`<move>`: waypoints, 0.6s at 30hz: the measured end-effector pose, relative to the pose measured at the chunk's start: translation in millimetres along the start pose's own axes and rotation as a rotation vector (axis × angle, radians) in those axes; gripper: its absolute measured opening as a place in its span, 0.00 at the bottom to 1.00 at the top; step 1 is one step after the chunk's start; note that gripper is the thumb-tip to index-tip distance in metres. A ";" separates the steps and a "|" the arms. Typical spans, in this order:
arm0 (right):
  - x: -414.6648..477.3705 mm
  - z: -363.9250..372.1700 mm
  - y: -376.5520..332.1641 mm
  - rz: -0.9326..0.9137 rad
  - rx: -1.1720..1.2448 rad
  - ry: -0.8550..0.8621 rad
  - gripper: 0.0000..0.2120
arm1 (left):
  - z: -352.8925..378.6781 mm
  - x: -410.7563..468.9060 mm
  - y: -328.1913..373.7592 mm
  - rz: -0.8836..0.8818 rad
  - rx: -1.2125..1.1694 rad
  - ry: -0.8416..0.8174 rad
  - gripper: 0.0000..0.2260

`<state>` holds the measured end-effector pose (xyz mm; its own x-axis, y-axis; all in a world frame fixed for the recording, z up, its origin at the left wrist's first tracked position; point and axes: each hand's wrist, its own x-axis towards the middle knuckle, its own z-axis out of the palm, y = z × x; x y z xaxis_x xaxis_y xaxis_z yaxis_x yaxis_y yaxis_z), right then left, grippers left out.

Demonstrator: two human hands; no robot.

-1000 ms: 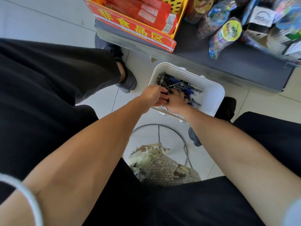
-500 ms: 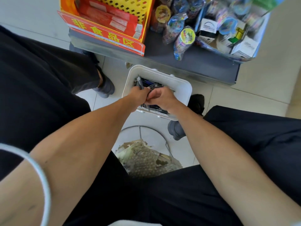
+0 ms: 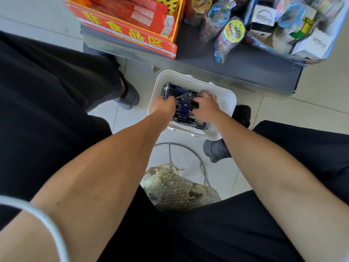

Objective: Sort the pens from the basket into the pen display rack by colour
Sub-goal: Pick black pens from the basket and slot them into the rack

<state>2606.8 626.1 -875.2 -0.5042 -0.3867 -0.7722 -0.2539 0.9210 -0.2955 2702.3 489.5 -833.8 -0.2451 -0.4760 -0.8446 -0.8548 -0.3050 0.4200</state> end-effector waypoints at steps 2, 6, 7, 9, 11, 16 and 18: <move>15.3 -2.0 -1.8 0.000 -0.107 -0.078 0.28 | -2.4 2.7 -3.0 -0.017 -0.002 -0.005 0.05; 33.4 -2.0 -6.0 0.056 -0.195 -0.222 0.32 | -6.3 6.2 -4.1 -0.041 0.012 -0.027 0.05; 34.6 -1.7 -6.2 0.062 -0.191 -0.227 0.32 | -6.7 6.7 -3.4 -0.045 0.014 -0.040 0.06; 34.4 -1.8 -7.1 0.074 -0.145 -0.210 0.32 | -9.4 6.9 -1.3 -0.049 0.015 -0.061 0.05; 29.4 -1.5 -7.5 0.057 -0.103 -0.173 0.29 | -12.2 7.2 -0.9 -0.049 0.005 -0.084 0.07; 5.2 -4.7 -5.1 -0.017 -0.001 -0.062 0.19 | -16.1 -0.6 2.6 -0.022 0.001 -0.106 0.07; -8.6 -8.7 -5.7 -0.071 0.030 0.040 0.18 | -15.5 -4.9 4.1 0.000 0.006 -0.107 0.04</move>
<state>2605.4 623.8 -861.9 -0.5183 -0.4517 -0.7262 -0.2652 0.8922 -0.3657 2707.1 477.8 -822.8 -0.2925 -0.3849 -0.8754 -0.8572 -0.3002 0.4184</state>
